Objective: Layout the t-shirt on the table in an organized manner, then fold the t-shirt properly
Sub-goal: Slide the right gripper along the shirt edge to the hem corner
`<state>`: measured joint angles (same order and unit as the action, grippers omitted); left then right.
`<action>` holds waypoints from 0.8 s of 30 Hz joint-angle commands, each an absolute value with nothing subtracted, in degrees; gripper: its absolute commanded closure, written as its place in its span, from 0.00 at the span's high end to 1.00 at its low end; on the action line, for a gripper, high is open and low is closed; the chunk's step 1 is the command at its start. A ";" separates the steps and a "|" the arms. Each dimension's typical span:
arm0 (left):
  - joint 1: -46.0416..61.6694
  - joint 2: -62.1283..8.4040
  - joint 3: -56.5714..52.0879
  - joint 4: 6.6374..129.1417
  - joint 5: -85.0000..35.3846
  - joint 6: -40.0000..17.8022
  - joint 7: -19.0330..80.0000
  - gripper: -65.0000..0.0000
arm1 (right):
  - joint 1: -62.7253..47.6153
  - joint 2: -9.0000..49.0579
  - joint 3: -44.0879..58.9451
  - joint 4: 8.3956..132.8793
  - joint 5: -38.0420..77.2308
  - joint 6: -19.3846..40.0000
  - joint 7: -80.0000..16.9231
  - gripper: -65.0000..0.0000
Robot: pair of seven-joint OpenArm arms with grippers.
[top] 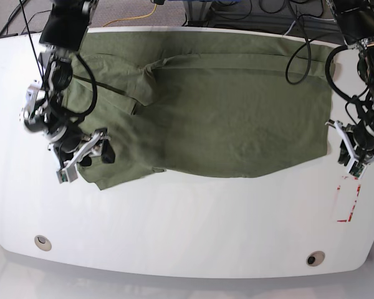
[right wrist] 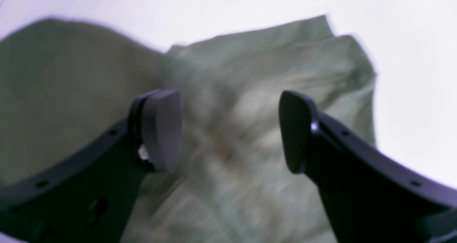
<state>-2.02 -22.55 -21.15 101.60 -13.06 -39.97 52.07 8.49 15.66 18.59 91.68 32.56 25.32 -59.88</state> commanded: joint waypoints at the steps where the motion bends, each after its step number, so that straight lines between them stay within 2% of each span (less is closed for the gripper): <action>1: -4.00 -23.25 -20.62 101.23 -13.58 -40.00 51.30 0.35 | 12.53 17.80 18.77 86.55 33.54 25.71 -55.52 0.64; 6: -5.67 -23.16 -18.86 99.82 -13.58 -40.00 51.30 0.61 | 16.92 21.14 18.42 76.26 33.54 25.80 -50.15 0.64; 12: -6.73 -23.16 -18.77 97.80 -13.76 -40.00 51.30 0.77 | 22.99 24.57 18.33 63.69 33.54 28.44 -45.41 0.64; 16: -6.81 -23.16 -18.77 96.75 -13.76 -40.00 51.30 0.79 | 26.86 26.42 18.24 55.34 33.45 30.99 -42.77 0.64; 24: -6.46 -23.16 -18.77 96.57 -13.76 -40.00 51.30 0.79 | 30.20 28.62 16.40 45.67 33.45 31.78 -36.79 0.64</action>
